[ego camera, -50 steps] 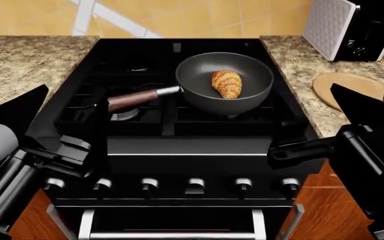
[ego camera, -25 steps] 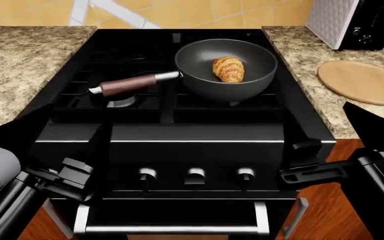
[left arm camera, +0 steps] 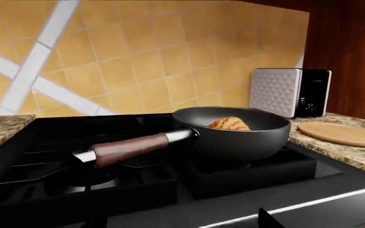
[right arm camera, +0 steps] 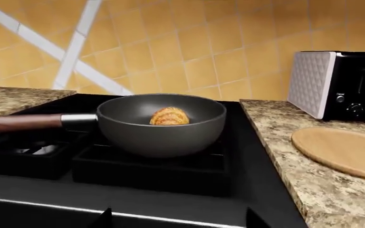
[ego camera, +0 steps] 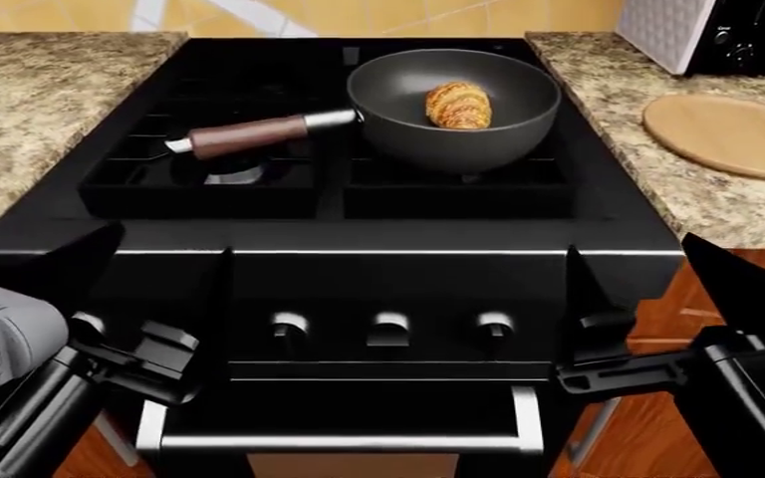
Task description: Pick the croissant and place it on the pan. Then turn on the stove to warm the croissant.
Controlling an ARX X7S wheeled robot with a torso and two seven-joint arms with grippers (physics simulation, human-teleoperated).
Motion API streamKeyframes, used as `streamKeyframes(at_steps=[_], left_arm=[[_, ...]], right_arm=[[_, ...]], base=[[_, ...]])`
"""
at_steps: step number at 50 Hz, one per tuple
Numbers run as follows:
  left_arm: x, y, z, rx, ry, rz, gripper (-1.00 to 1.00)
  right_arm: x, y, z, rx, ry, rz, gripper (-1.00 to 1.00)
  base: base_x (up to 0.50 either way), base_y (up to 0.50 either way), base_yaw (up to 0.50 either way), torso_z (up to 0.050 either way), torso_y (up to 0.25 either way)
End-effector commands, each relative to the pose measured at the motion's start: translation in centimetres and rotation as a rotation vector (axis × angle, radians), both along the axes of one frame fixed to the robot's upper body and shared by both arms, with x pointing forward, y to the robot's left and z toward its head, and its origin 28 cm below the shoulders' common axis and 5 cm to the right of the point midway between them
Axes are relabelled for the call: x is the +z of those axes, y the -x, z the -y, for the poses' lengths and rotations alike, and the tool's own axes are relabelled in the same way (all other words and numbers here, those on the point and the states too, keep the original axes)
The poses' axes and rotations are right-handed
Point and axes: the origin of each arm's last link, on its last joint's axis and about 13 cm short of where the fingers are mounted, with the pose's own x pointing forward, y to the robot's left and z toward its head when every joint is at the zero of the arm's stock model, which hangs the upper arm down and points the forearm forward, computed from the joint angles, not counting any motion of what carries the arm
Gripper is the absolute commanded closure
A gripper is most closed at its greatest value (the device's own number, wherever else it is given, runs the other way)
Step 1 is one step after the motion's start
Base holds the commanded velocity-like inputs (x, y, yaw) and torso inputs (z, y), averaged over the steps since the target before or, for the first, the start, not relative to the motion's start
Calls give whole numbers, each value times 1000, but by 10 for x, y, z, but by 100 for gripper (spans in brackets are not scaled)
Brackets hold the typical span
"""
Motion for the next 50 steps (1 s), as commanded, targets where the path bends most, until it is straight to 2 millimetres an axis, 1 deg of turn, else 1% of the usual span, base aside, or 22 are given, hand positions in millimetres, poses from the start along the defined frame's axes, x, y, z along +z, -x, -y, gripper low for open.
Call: streamKeyframes(at_steps=[1, 26, 50], left_arm=[[-3, -2, 0, -6, 2, -17, -100], [-6, -8, 1, -6, 22, -43, -100], [-5, -9, 2, -14, 17, -41, -100]], right_arm=[[-6, 1, 0, -11, -9, -15, -100], [-12, -2, 3, -32, -30, -26, -100], [-11, -2, 6, -56, -24, -26, -100]], base=[[0, 0, 0, -50, 0], [0, 0, 0, -50, 0], [0, 0, 0, -50, 0]])
